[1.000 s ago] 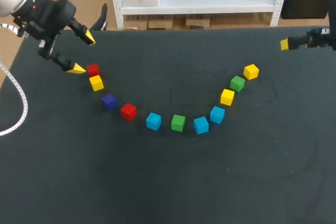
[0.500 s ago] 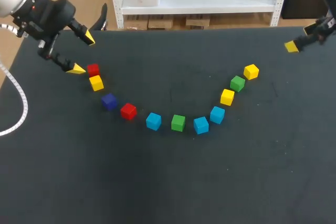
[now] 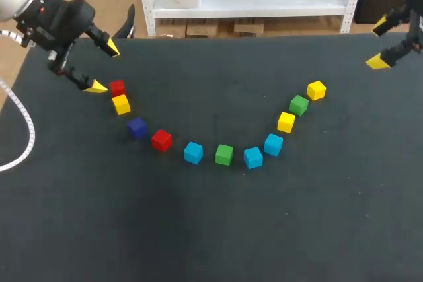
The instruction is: Place the blue cubes, place green cubes on the blue cubes, place the yellow cubes on the green cubes, then place the red cubes on the yellow cubes, and place purple cube on the red cubes.
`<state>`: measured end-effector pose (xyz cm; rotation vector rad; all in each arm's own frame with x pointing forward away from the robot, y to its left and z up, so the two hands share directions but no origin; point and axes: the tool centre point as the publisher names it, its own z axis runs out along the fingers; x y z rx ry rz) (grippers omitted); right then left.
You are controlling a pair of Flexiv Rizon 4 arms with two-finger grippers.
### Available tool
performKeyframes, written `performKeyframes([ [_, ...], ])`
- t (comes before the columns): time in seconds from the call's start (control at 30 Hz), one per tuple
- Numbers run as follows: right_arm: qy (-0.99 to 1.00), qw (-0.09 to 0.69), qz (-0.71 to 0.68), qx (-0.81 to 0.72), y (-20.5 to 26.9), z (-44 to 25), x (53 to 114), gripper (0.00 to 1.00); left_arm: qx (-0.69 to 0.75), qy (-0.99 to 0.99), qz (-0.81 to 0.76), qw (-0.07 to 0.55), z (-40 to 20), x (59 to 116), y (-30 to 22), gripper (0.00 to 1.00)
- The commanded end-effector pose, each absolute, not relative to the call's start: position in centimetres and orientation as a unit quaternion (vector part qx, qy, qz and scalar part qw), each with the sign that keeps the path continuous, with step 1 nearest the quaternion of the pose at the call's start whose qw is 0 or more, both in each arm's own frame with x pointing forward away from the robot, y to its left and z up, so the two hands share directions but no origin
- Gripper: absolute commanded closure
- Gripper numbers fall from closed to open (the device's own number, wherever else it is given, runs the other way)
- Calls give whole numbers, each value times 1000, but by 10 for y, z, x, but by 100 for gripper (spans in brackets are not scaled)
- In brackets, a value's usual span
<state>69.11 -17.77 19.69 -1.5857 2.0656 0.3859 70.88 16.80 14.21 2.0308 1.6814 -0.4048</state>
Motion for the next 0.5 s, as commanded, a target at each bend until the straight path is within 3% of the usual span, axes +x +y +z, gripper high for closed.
performKeyframes([
  [0.03, 592, 135, 155, -779, -148, 202, 694, 0, 741, 612, -147, 236, 142, 708, 169, 0],
  [0.5, 492, 58, 78, -865, -57, 169, 648, 0, 741, 612, -147, 236, 142, 708, 169, 0],
])
